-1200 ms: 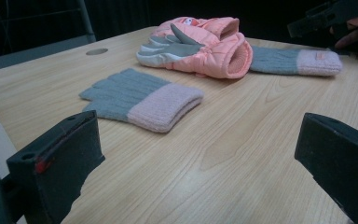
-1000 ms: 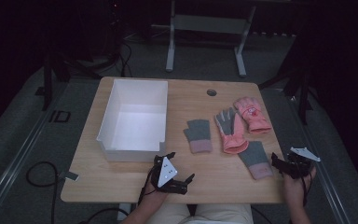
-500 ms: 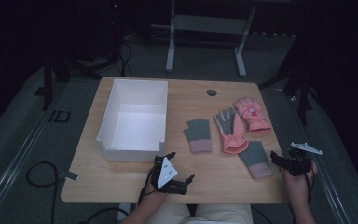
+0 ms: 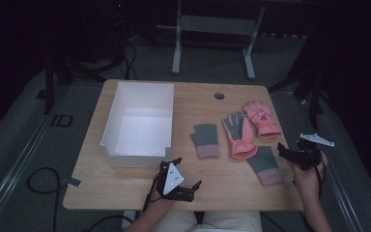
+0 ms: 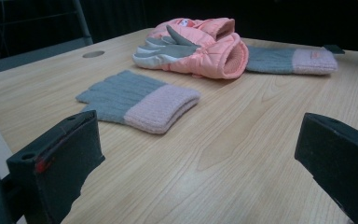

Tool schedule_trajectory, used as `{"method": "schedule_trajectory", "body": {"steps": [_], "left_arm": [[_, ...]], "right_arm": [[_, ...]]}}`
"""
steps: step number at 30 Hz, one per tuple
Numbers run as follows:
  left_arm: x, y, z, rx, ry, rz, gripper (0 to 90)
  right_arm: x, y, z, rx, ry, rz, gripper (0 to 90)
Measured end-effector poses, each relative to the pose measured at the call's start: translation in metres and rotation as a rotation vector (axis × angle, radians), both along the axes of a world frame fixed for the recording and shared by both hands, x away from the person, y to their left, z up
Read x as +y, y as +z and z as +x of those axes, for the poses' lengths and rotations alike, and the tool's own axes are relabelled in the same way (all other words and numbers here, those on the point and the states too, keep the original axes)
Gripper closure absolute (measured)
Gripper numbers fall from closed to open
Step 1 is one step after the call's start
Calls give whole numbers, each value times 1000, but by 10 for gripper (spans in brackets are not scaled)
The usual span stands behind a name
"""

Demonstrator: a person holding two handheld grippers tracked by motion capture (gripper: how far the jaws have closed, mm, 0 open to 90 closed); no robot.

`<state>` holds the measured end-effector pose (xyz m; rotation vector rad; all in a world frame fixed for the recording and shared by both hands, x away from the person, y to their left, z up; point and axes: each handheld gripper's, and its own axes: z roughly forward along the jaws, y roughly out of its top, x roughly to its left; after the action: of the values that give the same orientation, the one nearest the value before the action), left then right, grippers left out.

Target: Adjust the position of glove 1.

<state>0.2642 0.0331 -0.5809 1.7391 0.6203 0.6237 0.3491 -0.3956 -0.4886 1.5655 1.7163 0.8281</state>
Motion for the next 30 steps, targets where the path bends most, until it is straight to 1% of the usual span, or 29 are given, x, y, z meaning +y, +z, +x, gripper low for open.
{"method": "schedule_trajectory", "body": {"steps": [2,5,8,17,18,19,21,30], "left_arm": [[0,0,0,0,0,1,3],[0,0,0,-1,0,1,3],[0,0,0,1,-1,-1,3],[0,0,0,-1,-2,0,3],[0,0,0,-1,-2,0,3],[0,0,0,1,-2,-1,3],[0,0,0,-1,-3,0,3],[0,0,0,-1,-3,2,3]], "right_arm": [[3,6,3,-6,9,4,141],[10,12,7,-12,25,-3,148],[17,18,11,-10,46,-7,161],[42,32,21,-17,112,-5,185],[42,32,21,-17,112,-5,185],[51,36,25,-21,136,-9,196],[53,37,26,-23,141,-10,199],[88,48,38,-35,225,-22,227]]}}
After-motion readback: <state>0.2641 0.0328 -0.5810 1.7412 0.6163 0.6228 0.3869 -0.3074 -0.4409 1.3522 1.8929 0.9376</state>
